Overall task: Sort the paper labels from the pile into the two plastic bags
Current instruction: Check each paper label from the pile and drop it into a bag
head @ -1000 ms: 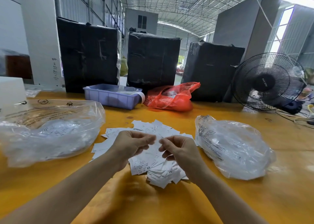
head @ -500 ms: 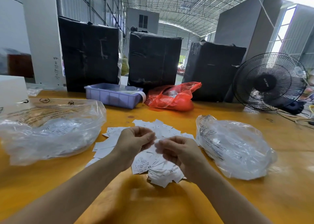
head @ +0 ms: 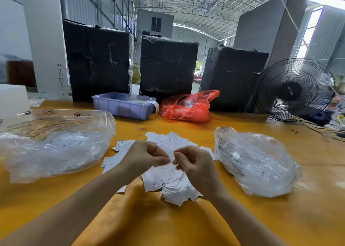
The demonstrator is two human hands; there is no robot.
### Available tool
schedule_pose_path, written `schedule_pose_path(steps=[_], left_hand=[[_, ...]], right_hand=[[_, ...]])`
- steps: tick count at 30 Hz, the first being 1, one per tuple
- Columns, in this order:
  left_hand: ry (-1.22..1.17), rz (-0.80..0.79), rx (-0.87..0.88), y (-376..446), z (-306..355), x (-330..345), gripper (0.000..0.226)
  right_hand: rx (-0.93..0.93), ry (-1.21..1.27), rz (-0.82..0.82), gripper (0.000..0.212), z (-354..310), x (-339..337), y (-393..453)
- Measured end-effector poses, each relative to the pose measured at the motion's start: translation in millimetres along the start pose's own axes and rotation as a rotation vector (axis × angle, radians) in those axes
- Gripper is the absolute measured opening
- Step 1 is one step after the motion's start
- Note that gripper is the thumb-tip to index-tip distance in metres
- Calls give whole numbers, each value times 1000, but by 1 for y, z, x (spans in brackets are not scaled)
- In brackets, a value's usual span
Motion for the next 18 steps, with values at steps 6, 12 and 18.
schedule_pose_path(steps=[6, 12, 18], left_hand=[[-178, 259, -132, 9, -14, -22, 11], [-173, 256, -160, 11, -19, -20, 8], [-127, 175, -129, 7, -18, -13, 10]], right_hand=[[-25, -708, -223, 48, 17, 33, -4], [141, -711, -168, 50, 25, 34, 0], [176, -492, 2, 12, 22, 14, 7]])
Point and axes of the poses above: each hand's wrist, its own y-axis towards the middle knuckle, its own x-axis out of the palm, z = x × y, the point moved 2 cm from there along y, towards the middle knuckle, and after that the axes turned 15 degrees about y, right-handed, at the moved point
